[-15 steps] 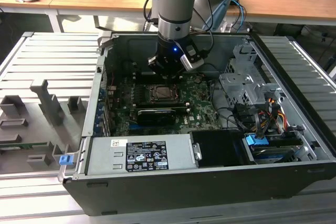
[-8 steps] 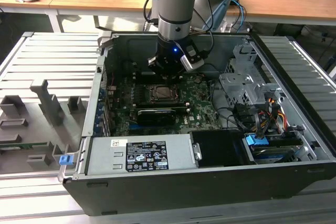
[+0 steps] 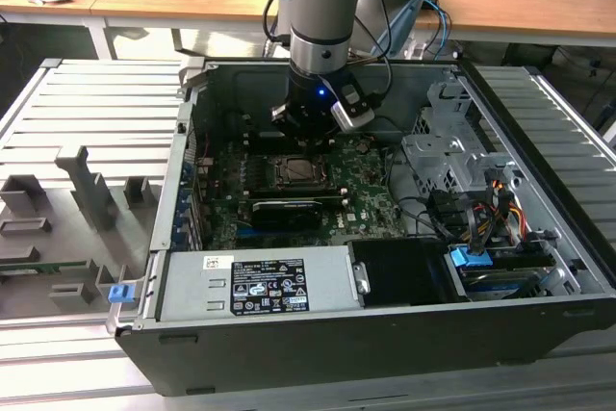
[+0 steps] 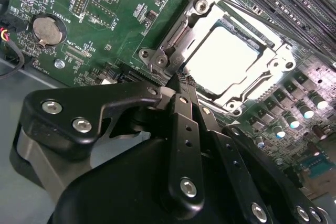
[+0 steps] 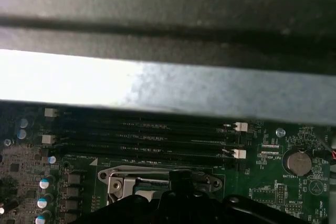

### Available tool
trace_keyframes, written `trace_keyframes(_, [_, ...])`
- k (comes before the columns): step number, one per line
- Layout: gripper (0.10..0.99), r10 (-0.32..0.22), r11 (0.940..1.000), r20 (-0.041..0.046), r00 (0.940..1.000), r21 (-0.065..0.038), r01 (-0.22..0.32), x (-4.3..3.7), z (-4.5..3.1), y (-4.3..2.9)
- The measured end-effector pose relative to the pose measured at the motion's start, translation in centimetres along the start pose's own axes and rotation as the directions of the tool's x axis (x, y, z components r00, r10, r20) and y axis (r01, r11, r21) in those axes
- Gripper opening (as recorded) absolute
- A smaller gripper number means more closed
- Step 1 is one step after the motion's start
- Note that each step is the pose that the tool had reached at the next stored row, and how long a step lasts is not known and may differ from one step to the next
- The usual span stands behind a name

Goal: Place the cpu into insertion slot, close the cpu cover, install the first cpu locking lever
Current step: 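Close the cpu cover, then install the first cpu locking lever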

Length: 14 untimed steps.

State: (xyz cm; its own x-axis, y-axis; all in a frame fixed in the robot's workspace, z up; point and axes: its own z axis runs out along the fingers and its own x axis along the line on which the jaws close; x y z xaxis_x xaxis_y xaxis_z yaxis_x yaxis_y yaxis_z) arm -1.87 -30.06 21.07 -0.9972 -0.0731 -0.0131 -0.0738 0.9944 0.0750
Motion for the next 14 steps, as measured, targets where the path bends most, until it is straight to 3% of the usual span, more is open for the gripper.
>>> trace_keyframes(14, [0.106,0.0,1.0,0.0,1.0,0.0,0.0,0.04,-0.04,-0.51])
